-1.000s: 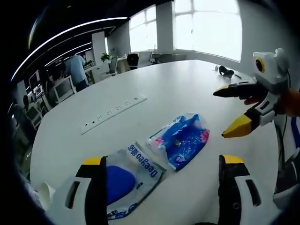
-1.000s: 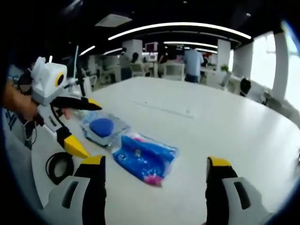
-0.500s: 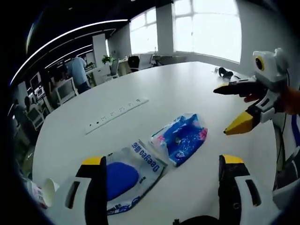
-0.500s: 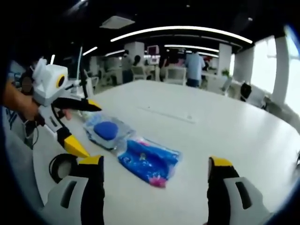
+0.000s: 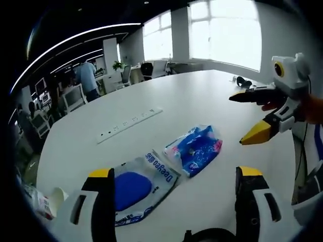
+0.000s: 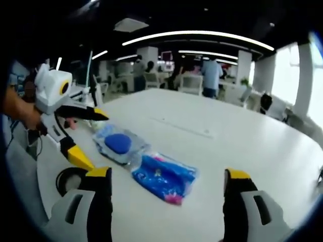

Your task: Arrange the tabletop items into an orderly group along one side of the table until the central work area is clear of visible clutter.

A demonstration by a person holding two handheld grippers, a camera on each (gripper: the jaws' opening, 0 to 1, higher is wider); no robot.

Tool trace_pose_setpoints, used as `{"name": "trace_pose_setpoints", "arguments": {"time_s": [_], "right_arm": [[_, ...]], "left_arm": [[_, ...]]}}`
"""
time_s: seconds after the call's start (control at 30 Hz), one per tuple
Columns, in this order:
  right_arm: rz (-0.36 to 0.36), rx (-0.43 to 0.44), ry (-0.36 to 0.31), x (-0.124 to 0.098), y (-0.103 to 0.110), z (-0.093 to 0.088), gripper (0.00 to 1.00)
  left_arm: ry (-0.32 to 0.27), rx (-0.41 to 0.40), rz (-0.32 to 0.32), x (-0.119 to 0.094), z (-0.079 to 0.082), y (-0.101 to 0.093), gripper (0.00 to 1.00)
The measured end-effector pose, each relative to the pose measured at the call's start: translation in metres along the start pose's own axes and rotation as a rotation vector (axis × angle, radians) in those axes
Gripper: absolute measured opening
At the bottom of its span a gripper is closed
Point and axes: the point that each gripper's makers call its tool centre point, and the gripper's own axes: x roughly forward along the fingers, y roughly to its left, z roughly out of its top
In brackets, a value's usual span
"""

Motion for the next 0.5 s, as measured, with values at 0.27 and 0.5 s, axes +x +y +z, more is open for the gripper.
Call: {"name": "trace_pose_setpoints", "arguments": {"time_s": [0.27, 0.5], "right_arm": [[0.003, -0.002, -0.002, -0.003, 0.008, 0.002, 0.90], [0.008, -0.012, -0.011, -0.006, 0.013, 0.007, 0.90]], "left_arm": [[-0.002, 0.000, 0.003, -0.011, -0.004, 0.001, 0.99], [-0.012, -0.013, 0.015, -0.019, -0.004, 0.002, 0.98]]}}
